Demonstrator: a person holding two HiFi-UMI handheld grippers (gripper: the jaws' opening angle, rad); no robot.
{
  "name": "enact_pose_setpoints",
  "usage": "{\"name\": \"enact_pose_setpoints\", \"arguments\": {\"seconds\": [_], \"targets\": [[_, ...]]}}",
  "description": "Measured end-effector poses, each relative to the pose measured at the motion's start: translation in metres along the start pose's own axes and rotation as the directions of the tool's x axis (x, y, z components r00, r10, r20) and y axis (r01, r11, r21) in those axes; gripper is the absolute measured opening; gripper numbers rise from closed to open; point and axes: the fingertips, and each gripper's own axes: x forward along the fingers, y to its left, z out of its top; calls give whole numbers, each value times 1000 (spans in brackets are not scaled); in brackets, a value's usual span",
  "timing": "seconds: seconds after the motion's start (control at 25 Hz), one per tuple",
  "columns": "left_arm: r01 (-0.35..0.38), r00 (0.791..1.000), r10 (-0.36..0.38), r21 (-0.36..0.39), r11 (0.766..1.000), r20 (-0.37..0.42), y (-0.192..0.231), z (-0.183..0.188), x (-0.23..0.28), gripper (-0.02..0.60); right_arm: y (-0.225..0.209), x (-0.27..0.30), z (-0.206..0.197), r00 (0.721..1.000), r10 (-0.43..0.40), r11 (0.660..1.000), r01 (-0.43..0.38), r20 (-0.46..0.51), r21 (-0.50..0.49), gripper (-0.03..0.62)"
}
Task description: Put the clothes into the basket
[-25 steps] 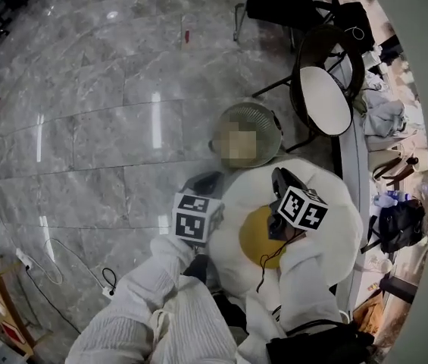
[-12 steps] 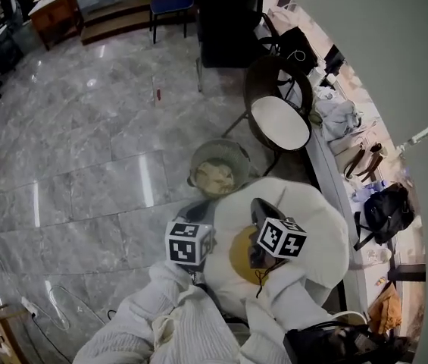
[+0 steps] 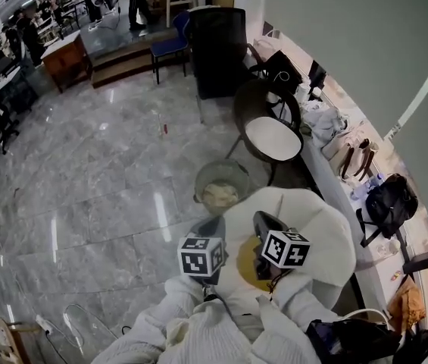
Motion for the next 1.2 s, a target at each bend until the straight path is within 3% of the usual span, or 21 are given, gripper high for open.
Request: {"name": "enact_pose_setpoints", "arguments": {"seconds": [0.32, 0.68, 1.2], "targets": [[-12, 999, 11, 28, 1000, 34, -40, -15, -36, 5, 8, -46, -9, 1000, 18, 999, -17, 25, -37, 34], [-23, 999, 21, 34, 999, 44, -50, -20, -51, 5, 10, -74, -20, 1000, 17, 996, -15, 22, -86, 23], [4, 999, -6, 63, 998, 31, -63, -31, -62, 5, 7, -97, -24, 999, -6, 998, 9, 51, -64, 23]]}}
